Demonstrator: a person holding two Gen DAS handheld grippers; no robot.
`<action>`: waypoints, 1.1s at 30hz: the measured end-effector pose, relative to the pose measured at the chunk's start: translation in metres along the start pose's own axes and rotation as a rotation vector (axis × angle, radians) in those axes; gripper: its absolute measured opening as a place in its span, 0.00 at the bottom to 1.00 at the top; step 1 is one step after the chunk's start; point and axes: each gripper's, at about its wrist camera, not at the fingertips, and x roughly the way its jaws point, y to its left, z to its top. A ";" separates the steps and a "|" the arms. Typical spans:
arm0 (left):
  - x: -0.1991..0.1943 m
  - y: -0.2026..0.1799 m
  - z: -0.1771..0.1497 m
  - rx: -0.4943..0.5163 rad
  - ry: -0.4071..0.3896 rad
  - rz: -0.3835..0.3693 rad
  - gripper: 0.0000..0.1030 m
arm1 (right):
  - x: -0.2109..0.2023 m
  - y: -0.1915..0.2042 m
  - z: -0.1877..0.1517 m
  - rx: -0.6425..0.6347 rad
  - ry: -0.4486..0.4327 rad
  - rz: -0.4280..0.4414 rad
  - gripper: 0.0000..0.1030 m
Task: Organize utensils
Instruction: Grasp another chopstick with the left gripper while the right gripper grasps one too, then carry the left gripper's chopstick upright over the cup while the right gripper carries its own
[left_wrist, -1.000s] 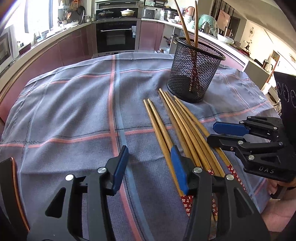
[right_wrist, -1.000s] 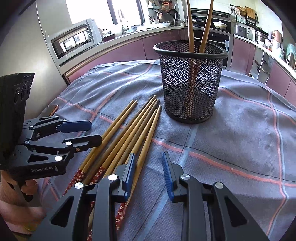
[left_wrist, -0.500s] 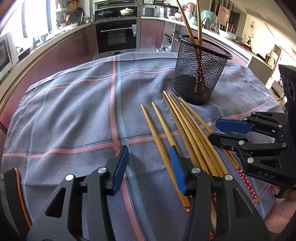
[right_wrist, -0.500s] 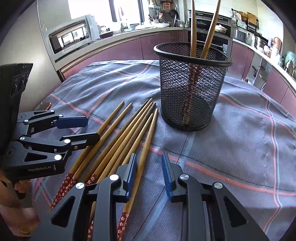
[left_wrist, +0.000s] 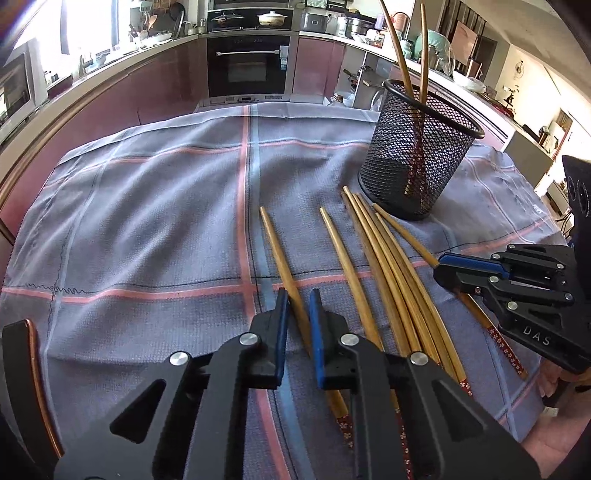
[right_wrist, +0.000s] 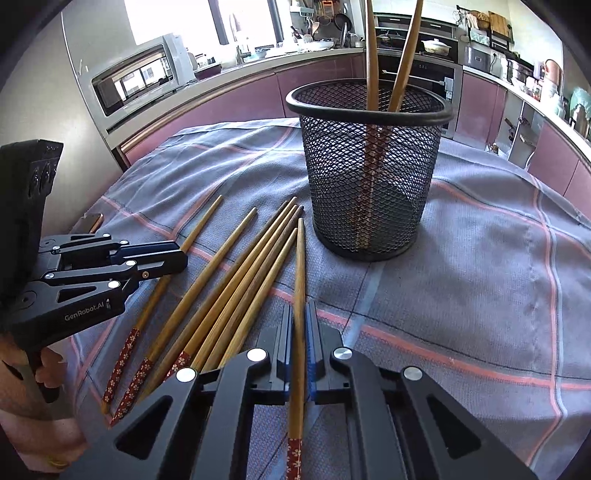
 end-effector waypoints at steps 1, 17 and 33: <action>-0.001 0.001 0.000 -0.011 -0.001 -0.008 0.09 | -0.001 -0.001 -0.001 0.003 -0.001 0.003 0.05; -0.043 0.004 -0.001 -0.044 -0.088 -0.080 0.07 | -0.062 -0.013 -0.002 0.018 -0.158 0.147 0.05; -0.115 0.004 0.014 -0.031 -0.261 -0.232 0.07 | -0.106 -0.023 0.012 0.049 -0.310 0.203 0.05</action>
